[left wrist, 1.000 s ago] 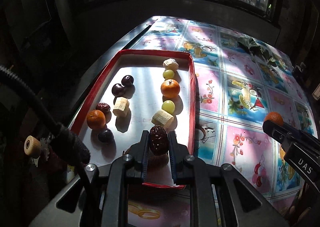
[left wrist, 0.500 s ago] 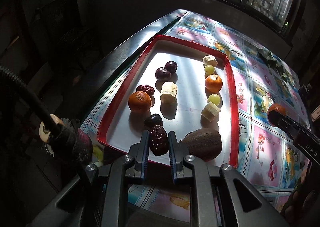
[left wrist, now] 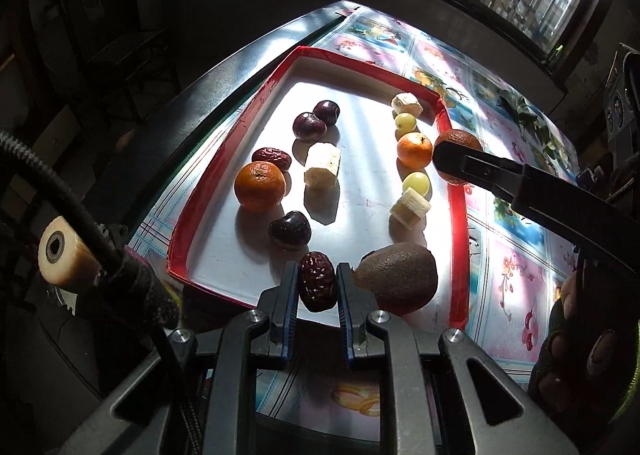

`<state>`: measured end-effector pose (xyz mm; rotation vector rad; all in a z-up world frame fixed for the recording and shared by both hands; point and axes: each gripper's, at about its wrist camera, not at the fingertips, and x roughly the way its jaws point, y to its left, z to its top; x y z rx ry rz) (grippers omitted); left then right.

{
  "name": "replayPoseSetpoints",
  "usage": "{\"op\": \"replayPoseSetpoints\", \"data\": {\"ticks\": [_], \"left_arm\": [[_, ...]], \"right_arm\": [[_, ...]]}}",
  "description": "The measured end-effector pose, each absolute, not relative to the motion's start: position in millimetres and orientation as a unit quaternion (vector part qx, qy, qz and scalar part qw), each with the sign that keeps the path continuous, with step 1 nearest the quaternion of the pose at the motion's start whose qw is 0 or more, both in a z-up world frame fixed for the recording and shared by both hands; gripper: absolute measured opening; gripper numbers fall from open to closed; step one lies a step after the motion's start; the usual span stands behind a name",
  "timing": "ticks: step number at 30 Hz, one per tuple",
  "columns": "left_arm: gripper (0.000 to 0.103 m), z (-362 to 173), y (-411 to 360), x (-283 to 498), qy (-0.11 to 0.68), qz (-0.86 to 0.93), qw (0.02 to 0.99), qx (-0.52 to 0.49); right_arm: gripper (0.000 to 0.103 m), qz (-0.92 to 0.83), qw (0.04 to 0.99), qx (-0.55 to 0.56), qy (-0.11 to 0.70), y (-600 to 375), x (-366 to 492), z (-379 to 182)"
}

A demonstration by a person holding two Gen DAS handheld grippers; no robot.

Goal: Organize fruits
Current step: 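Carry the date in the left tool and mandarin in the right tool over the tray, then open right tool to drop the mandarin while left tool releases the date in the tray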

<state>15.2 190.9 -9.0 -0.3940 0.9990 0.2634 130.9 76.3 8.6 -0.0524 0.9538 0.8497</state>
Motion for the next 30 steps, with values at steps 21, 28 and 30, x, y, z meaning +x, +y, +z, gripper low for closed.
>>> {"op": "replayPoseSetpoints", "data": {"ticks": [21,28,30], "left_arm": [[0.017,-42.0,195.1,59.3,0.506,0.107,0.835,-0.188],[0.033,-35.3,184.6,50.7,0.494,0.128,0.845,-0.158],[0.052,-29.9,181.9,43.8,0.486,0.136,0.85,-0.151]], "right_arm": [[0.038,0.38,0.778,-0.103,0.489,147.3,165.8,-42.7],[0.047,0.391,0.779,-0.095,0.481,145.0,165.8,-42.5],[0.049,0.399,0.778,-0.091,0.477,142.0,164.1,-39.9]]}}
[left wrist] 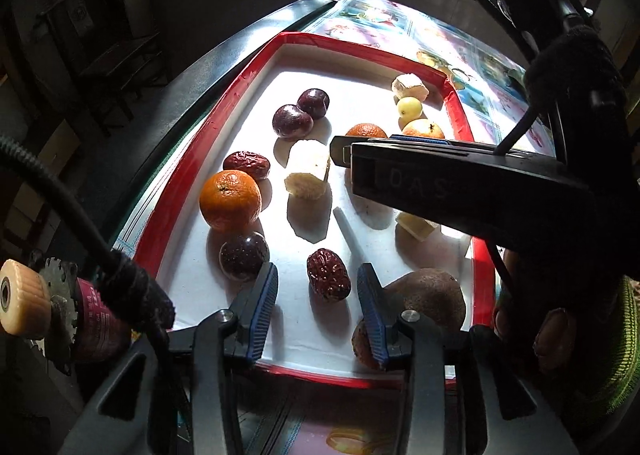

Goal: Organize fruits
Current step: 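Open right tool to drop the mandarin while left tool releases the date in the tray, then withdraw both open tools up and away from the tray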

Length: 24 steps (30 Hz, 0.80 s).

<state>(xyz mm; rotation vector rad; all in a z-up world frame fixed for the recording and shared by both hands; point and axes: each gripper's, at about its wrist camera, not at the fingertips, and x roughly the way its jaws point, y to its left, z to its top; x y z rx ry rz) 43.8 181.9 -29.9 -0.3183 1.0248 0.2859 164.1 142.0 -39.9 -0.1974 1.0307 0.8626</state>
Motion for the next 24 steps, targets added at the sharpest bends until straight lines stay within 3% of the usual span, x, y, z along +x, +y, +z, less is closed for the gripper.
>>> {"op": "replayPoseSetpoints", "data": {"ticks": [1,5,10,18,20,24], "left_arm": [[0.058,-26.7,181.3,38.6,0.481,0.139,0.853,-0.149],[0.064,-13.5,176.5,19.1,0.463,0.145,0.863,-0.14],[0.078,5.1,167.4,-14.3,0.435,0.158,0.878,-0.121],[0.078,15.7,162.3,-55.9,0.425,0.183,0.879,-0.113],[0.078,16.8,161.2,-61.3,0.426,0.186,0.878,-0.111],[0.078,17.5,161.0,-69.5,0.429,0.187,0.876,-0.114]], "right_arm": [[0.05,0.403,0.777,-0.092,0.474,140.8,162.9,-38.4],[0.062,0.423,0.778,-0.094,0.455,130.7,155.8,-27.8],[0.073,0.463,0.771,-0.103,0.425,113.7,146.3,-12.9],[0.076,0.536,0.741,-0.155,0.374,88.7,118.9,5.8],[0.083,0.554,0.732,-0.172,0.356,84.4,106.7,8.7],[0.085,0.573,0.716,-0.223,0.331,84.3,81.2,9.4]]}}
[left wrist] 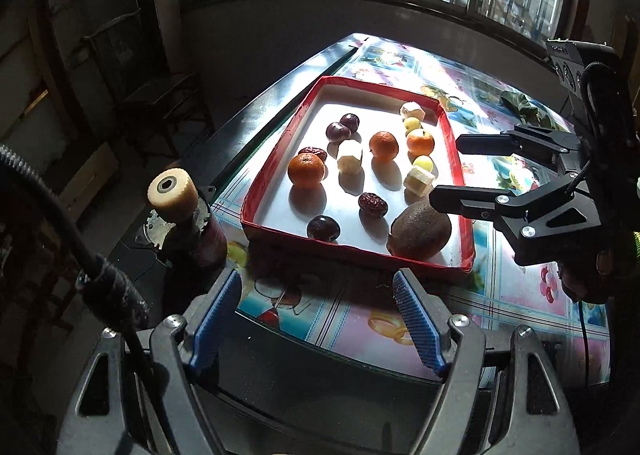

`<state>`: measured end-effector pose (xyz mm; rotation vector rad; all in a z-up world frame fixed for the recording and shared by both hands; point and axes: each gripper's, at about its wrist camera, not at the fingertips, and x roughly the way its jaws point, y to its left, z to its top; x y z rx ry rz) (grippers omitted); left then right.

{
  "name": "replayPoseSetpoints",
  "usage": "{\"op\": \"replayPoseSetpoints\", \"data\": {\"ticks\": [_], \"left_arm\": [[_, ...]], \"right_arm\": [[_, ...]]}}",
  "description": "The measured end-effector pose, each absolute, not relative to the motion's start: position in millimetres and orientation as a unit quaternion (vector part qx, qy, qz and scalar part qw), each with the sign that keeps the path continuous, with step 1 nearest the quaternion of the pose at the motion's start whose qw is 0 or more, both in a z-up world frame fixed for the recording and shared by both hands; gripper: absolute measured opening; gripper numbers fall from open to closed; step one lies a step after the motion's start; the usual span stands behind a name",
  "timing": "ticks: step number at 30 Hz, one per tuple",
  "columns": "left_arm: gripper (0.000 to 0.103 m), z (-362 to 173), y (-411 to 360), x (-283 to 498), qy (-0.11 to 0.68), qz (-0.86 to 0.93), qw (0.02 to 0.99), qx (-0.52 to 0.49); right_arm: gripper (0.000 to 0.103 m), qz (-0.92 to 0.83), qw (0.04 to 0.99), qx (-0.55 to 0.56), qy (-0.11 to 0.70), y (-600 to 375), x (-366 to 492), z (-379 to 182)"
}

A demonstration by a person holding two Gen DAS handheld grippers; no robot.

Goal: Organize fruits
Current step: 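Withdraw both open tools up and away from the tray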

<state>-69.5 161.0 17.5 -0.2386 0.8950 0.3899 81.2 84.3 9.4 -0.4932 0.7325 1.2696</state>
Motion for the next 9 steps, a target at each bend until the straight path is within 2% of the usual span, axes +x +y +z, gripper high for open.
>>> {"op": "replayPoseSetpoints", "data": {"ticks": [9], "left_arm": [[0.078,19.1,158.8,-82.9,0.424,0.205,0.874,-0.116]], "right_arm": [[0.085,0.572,0.689,-0.294,0.335,101.6,52.9,-3.1]]}}
